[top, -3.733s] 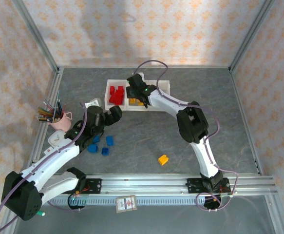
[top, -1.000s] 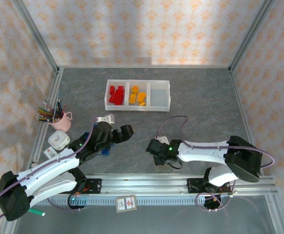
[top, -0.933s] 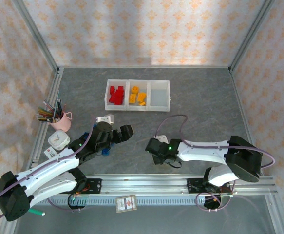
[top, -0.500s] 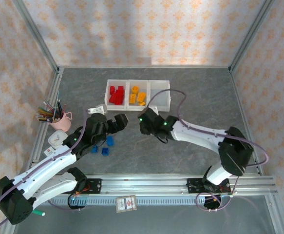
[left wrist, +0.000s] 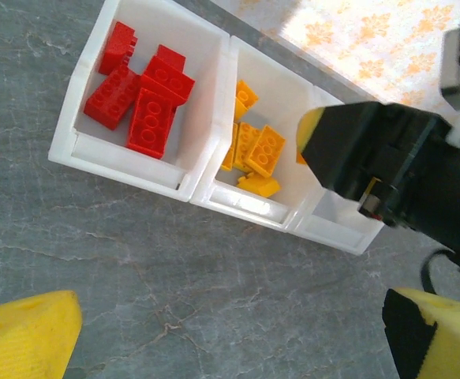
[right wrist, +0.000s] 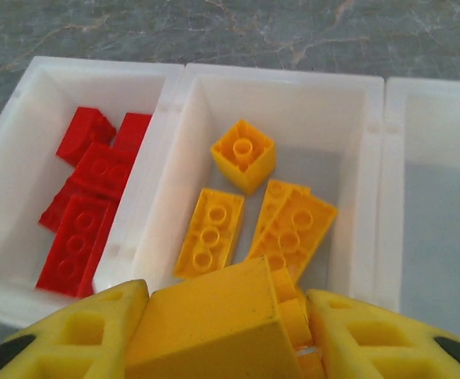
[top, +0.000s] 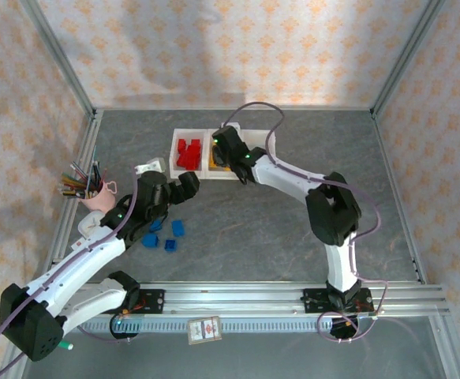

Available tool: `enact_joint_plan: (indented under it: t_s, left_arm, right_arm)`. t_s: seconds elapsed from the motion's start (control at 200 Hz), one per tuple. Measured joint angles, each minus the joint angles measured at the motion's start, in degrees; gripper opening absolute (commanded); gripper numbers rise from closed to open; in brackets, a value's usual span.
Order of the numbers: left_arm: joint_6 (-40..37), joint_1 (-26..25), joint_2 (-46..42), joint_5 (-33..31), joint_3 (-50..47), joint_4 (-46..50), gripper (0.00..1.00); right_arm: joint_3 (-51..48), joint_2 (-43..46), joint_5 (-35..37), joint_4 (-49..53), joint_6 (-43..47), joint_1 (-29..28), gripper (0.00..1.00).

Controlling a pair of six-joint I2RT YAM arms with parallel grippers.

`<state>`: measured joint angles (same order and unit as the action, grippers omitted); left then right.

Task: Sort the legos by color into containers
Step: Place the lego in the container, then pick up the lego from the center of the table.

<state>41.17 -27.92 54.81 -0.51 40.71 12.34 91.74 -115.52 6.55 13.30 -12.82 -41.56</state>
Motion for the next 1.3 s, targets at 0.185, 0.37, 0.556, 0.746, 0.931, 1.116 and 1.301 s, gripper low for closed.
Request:
enact_joint_plan:
  t_s: [0.185, 0.37, 0.556, 0.746, 0.931, 1.116, 1.301]
  left_arm:
    - [-0.6, 1.0, 0.1, 0.0, 0.1, -0.2, 0.99]
    - [-0.6, 1.1, 0.1, 0.0, 0.1, -0.3, 0.99]
    - [-0.6, 1.5, -0.5, 0.0, 0.1, -0.3, 0.99]
    - [-0.6, 1.7, -3.1, -0.7, 0.1, 0.5, 0.99]
    - [-0.5, 1.7, -7.0, -3.0, 0.1, 4.5, 0.99]
    - [0.8, 1.7, -11.6, -5.2, 0.1, 9.5, 0.99]
    - [2.5, 1.7, -15.2, -6.6, 0.0, 13.6, 0.99]
  right_arm:
    - [5.7, -8.3, -0.2, -0.9, 2.8, 1.7, 0.6]
    - [8.8, -10.5, -0.5, -1.5, 4.7, 2.5, 0.69]
    - [4.6, -6.9, -2.1, -2.4, 5.2, 2.3, 0.7]
    - [-5.4, 3.3, -4.0, -3.6, 5.6, -0.7, 0.74]
    - [-12.0, 9.6, -5.5, -4.4, 4.7, -7.8, 0.77]
    - [-16.6, 9.9, -8.1, -5.8, 1.5, -13.1, 0.81]
    - [-17.3, 7.4, -9.2, -7.4, -1.0, -17.7, 0.83]
